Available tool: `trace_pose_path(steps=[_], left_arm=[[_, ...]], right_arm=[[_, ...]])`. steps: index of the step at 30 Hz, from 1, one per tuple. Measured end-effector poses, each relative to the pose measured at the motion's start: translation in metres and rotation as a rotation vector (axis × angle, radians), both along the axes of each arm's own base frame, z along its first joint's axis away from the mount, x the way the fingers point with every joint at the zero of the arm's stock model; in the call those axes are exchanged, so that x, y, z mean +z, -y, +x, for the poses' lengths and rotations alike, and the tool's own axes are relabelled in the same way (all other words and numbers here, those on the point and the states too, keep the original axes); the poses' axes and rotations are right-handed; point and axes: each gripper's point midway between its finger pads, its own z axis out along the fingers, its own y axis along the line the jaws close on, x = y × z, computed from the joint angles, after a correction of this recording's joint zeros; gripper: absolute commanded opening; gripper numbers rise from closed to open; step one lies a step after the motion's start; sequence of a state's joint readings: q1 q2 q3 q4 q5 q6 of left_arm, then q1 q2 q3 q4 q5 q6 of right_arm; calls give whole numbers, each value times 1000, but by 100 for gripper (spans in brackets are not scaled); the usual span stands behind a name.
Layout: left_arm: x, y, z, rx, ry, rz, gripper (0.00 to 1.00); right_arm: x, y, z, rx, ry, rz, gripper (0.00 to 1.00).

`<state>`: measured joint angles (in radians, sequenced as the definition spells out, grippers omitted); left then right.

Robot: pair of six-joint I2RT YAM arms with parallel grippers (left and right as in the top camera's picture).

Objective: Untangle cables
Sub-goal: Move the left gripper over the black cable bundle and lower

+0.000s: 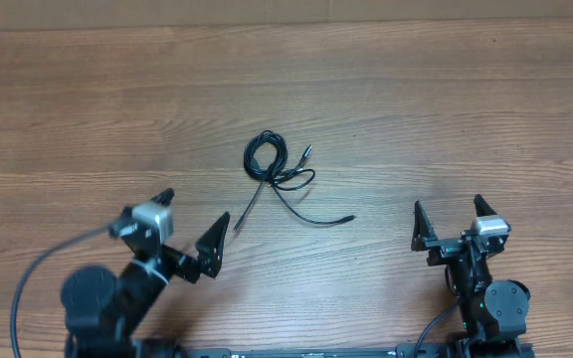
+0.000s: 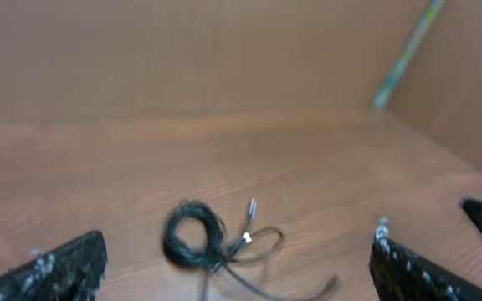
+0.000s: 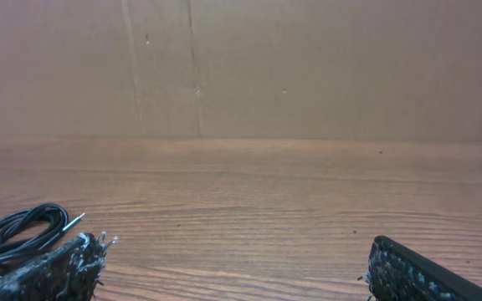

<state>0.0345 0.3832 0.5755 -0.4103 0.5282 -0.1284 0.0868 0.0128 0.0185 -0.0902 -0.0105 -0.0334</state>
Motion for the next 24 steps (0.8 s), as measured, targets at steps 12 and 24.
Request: trace_pose_path(steps=[12,24], left_arm=[[15,5,47,-42,-503,-42,99],[-83,11,82,0,-995,-196,88]], right_arm=[[0,0,0,0,0,0,100],[0,0,0,0,1,0,100]])
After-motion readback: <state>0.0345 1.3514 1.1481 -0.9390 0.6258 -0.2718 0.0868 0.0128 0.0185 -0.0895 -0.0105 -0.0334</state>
